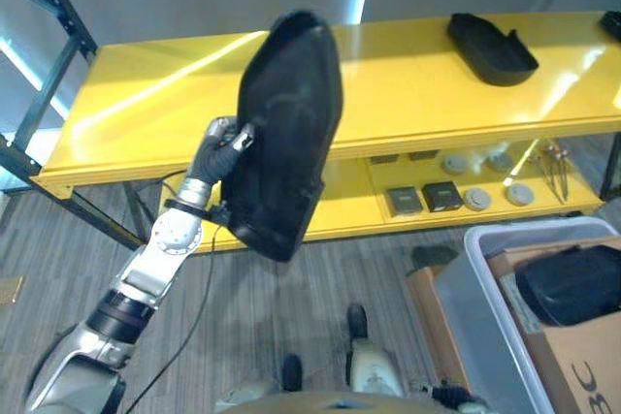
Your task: Move parts from the plastic box to the shelf.
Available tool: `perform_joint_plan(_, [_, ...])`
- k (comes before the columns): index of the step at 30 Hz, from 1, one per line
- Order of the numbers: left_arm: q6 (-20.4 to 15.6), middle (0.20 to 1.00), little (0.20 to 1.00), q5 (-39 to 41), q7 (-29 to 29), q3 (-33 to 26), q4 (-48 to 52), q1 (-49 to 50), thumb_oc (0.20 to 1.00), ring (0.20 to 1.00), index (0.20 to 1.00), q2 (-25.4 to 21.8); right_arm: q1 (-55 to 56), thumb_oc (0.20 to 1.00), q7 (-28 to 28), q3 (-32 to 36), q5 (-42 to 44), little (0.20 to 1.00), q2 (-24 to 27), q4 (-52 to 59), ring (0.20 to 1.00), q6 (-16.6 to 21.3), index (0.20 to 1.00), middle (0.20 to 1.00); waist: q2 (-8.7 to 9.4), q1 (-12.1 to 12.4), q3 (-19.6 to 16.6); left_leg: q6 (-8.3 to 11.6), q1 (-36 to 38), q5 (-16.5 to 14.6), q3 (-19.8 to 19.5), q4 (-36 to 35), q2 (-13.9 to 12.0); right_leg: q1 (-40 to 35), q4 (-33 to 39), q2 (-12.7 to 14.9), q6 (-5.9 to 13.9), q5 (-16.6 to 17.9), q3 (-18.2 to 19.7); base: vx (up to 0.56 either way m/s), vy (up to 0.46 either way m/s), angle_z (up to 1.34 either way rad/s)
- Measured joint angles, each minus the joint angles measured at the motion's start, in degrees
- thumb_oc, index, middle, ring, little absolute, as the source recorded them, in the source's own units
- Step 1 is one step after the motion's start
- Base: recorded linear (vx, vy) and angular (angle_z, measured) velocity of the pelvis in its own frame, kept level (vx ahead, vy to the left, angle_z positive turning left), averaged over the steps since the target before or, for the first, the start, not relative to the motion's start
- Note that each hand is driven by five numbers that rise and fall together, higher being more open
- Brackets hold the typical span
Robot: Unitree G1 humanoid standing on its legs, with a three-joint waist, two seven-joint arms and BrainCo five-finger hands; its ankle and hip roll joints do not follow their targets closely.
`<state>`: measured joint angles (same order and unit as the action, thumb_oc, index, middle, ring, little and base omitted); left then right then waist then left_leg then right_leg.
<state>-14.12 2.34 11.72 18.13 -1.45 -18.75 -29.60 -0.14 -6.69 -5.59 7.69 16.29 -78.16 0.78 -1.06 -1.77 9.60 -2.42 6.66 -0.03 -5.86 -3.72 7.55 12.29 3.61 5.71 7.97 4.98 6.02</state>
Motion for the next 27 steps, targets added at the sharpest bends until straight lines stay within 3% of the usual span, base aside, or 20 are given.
perform_joint_plan(1, [0.5, 0.2, 0.2, 0.8, -0.7, 0.1, -0.4, 0.8, 0.2, 0.2, 0.2, 1.2, 2.4, 1.0, 0.1, 0.2, 1.0, 1.0, -1.9, -2.2, 1.0, -0.1, 1.0, 1.0, 1.9, -1.6, -0.2, -0.1, 2.5, -0.3, -2.1, -0.2, 0.1, -3.4, 1.1, -0.9, -3.06, 4.3, -0.9, 0.22, -0.509, 1.44])
perform_joint_plan(2, [0.4, 0.2, 0.2, 1.1, -0.9, -0.1, -0.2, 1.6, 0.2, 0.2, 0.2, 1.1, 3.3, 1.0, 0.1, 0.2, 1.1, 1.0, -2.4, -2.5, 1.0, -0.5, 1.0, 1.0, 3.07, -1.3, -0.8, 0.19, 3.7, -0.9, -2.5, -0.8, 0.5, -4.8, 0.8, -0.8, -3.11, 5.4, -0.8, 0.19, -0.518, 1.15])
perform_joint_plan(3, [0.0, 0.2, 0.2, 1.5, -1.0, -0.8, -1.5, 4.2, 0.2, 0.2, 0.2, 4.0, 3.7, 1.0, 0.0, 0.0, 1.3, 1.0, -2.0, -4.7, 1.0, -0.2, 1.0, 1.0, 2.09, -1.4, -0.6, 0.77, 5.0, -1.9, -4.0, -0.8, -0.9, -6.2, -0.2, -1.8, -3.39, 7.4, -1.3, 0.19, -0.525, 0.58])
perform_joint_plan(4, [0.1, 0.2, 0.2, 2.3, -0.9, -2.6, -4.2, 6.5, 0.2, 0.2, 0.2, 8.1, 3.4, 1.0, -0.1, 1.9, 1.8, 1.0, -1.9, -5.9, 1.0, 0.0, 1.0, 1.0, 0.42, -1.9, -1.3, 2.17, 6.2, -1.3, -4.8, -0.2, -2.2, -6.5, -3.5, -2.2, -4.04, 5.2, -3.6, 0.13, -0.265, 0.66])
perform_joint_plan(5, [1.1, 0.2, 0.2, 2.7, -1.1, -2.6, -5.6, 8.5, 0.2, 0.2, 0.2, 10.1, 5.0, 1.0, 0.0, 7.0, 2.2, 1.0, -2.5, -4.2, 1.0, -0.1, 1.0, 1.0, 1.01, -1.6, -1.7, 3.0, 6.0, -1.7, -3.3, 2.5, -2.1, -8.5, -3.0, -2.0, -4.71, 3.7, -3.1, 0.15, -0.358, 0.57])
perform_joint_plan(8, [2.7, 0.2, 0.2, 3.9, -1.9, -3.5, -3.9, 13.3, 0.2, 0.2, 0.2, 7.1, 3.4, 1.0, -0.1, 4.6, 3.5, 1.0, -2.2, -1.9, 1.0, 0.6, 1.0, 1.0, 1.81, -0.6, -2.7, 4.81, 3.0, -3.2, -2.0, 9.5, -3.8, -10.8, 0.2, -4.7, -6.66, 1.6, -3.1, 0.07, -0.301, 0.12])
perform_joint_plan(9, [2.9, 0.2, 0.2, 4.0, -1.9, -3.5, -2.5, 12.6, 0.2, 0.2, 0.2, 5.1, 0.6, 1.0, -0.2, 2.1, 3.5, 1.0, -0.6, -1.4, 1.0, 1.5, 1.0, 1.0, 2.91, -0.2, -2.1, 5.36, -4.1, -6.2, -2.3, 24.4, -3.3, -12.9, 0.5, -4.9, -9.05, 2.9, -2.2, 0.08, -0.207, -0.02])
perform_joint_plan(10, [2.9, 0.2, 0.2, 4.4, -1.9, -3.5, -1.8, 12.6, 0.2, 0.2, 0.2, 5.2, -0.1, 1.0, -0.2, 1.0, 3.3, 1.0, 0.4, -1.3, 1.0, 1.6, 1.0, 1.0, 3.08, -0.1, -1.9, 5.41, -4.5, -6.4, -3.2, 24.4, -3.1, -13.4, 0.4, -5.1, -9.55, 2.6, -1.8, 0.08, -0.113, -0.06])
perform_joint_plan(11, [2.8, 0.2, 0.2, 4.6, -1.9, -3.3, -1.4, 12.1, 0.2, 0.2, 0.2, 5.2, -0.6, 1.0, -0.2, -0.3, 3.0, 1.0, 1.2, -0.9, 1.0, 1.6, 1.0, 1.0, 2.65, -0.3, -1.7, 5.46, -4.9, -6.6, -4.3, 23.1, -2.9, -14.1, 0.6, -5.1, -9.57, 2.0, -1.3, 0.13, -0.056, -0.22])
perform_joint_plan(13, [2.8, 0.2, 0.2, 5.4, -1.6, -3.0, -1.5, 10.3, 0.2, 0.2, 0.2, 5.6, -1.8, 1.0, -0.2, -2.7, 1.7, 1.0, 3.0, 0.7, 1.0, 1.6, 1.0, 1.0, 2.03, -0.4, -1.2, 5.69, -4.6, -5.4, -5.9, 11.5, -3.3, -14.3, 1.0, -5.1, -9.2, 1.6, -0.3, 0.1, -0.025, -0.32])
perform_joint_plan(14, [2.8, 0.2, 0.2, 5.3, -1.3, -3.0, -1.5, 10.0, 0.2, 0.2, 0.2, 5.4, -2.6, 1.0, -0.2, -3.4, 1.3, 1.0, 3.3, 0.8, 1.0, 1.5, 1.0, 1.0, 1.47, -0.3, -1.0, 5.83, -5.3, -4.5, -6.1, 9.0, -3.0, -14.7, 1.1, -5.2, -9.2, 1.6, 0.4, 0.09, -0.041, -0.65])
perform_joint_plan(15, [2.8, 0.2, 0.2, 4.8, -0.3, -2.9, -1.7, 8.4, 0.2, 0.2, 0.2, 5.3, -3.1, 1.0, -0.2, -3.2, 0.9, 1.0, 4.6, 0.9, 1.0, 1.7, 1.0, 1.0, -0.11, -0.8, -0.4, 7.1, -6.0, 0.0, -6.7, 1.1, -3.4, -14.0, 1.4, -5.6, -9.62, 0.9, 1.5, 0.12, -0.013, -0.54])
perform_joint_plan(18, [2.8, 0.2, 0.2, 4.1, 0.7, -3.0, -2.1, 7.2, 0.2, 0.2, 0.2, 5.5, -2.0, 1.0, -0.1, -3.1, 1.0, 1.0, 4.0, 0.9, 1.0, 1.6, 1.0, 1.0, -2.13, -3.0, 0.0, 6.42, -6.8, 3.0, -5.7, 1.5, -5.9, -15.5, 1.4, -7.3, -10.02, 0.5, 1.8, 0.16, 0.062, -0.4])
perform_joint_plan(20, [2.9, 0.2, 0.2, 3.1, 0.6, -3.0, -2.1, 6.7, 0.2, 0.2, 0.2, 4.7, -0.1, 1.0, -0.1, -2.5, 1.0, 1.0, 3.0, 0.7, 1.0, 1.6, 1.0, 1.0, -3.18, -3.7, -0.3, 5.57, -4.5, 3.3, -4.6, -0.5, -6.6, -15.5, 1.4, -7.4, -9.87, 0.3, 4.7, 0.15, 0.083, -0.77])
perform_joint_plan(21, [3.0, 0.2, 0.2, 2.8, 0.5, -3.0, -2.3, 6.1, 0.2, 0.2, 0.2, 4.6, 1.0, 1.0, 0.0, -2.3, 0.9, 1.0, 3.3, 1.0, 1.0, 1.5, 1.0, 1.0, -4.97, -5.9, -0.1, 5.08, -3.4, 3.9, -3.0, -1.2, -7.8, -15.6, 1.3, -7.5, -8.97, -0.2, 4.6, 0.13, 0.102, -0.44])
perform_joint_plan(22, [2.9, 0.2, 0.2, 2.5, 0.5, -3.0, -2.4, 5.8, 0.2, 0.2, 0.2, 4.7, 1.9, 1.0, 0.1, -2.3, 0.9, 1.0, 3.4, 0.8, 1.0, 1.3, 1.0, 1.0, -6.24, -6.4, -0.1, 4.95, -2.6, 4.8, -2.5, -1.2, -8.9, -15.3, 1.2, -8.1, -8.39, -0.3, 4.8, 0.09, 0.086, -0.17])
perform_joint_plan(23, [2.9, 0.2, 0.2, 2.5, 0.5, -3.0, -2.8, 5.2, 0.2, 0.2, 0.2, 4.9, 2.6, 1.0, 0.2, -2.3, 0.9, 1.0, 3.3, 0.7, 1.0, 1.2, 1.0, 1.0, -7.63, -6.6, 0.4, 6.17, -2.3, 3.4, -2.1, -1.2, -9.6, -15.2, 1.4, -8.5, -7.74, -0.6, 5.6, 0.04, 0.067, -0.39])
perform_joint_plan(25, [3.7, 0.2, 0.2, 2.6, 0.8, -4.8, -6.0, 4.4, 0.2, 0.2, 0.2, 4.4, 3.7, 1.0, 0.4, -2.3, 0.8, 1.0, 1.8, 0.8, 1.0, 1.0, 1.0, 1.0, -7.09, -6.3, 1.3, 4.45, -2.8, 2.9, 1.5, -1.2, -7.7, -13.4, 1.5, -6.0, -5.75, 0.2, 6.9, 0.0, 0.07, -0.69])
perform_joint_plan(27, [5.0, 0.2, 0.2, 2.6, 1.6, -4.7, -10.4, 1.1, 0.2, 0.2, 0.2, 3.0, 3.5, 1.0, 0.4, -2.4, 0.7, 1.0, 0.6, 0.8, 1.0, 1.0, 1.0, 1.0, -6.15, -6.9, 2.0, 3.46, -4.2, 3.3, 2.5, -1.3, -6.6, -11.9, 1.5, -4.9, -4.35, 0.0, 7.5, -0.03, 0.044, -0.3])
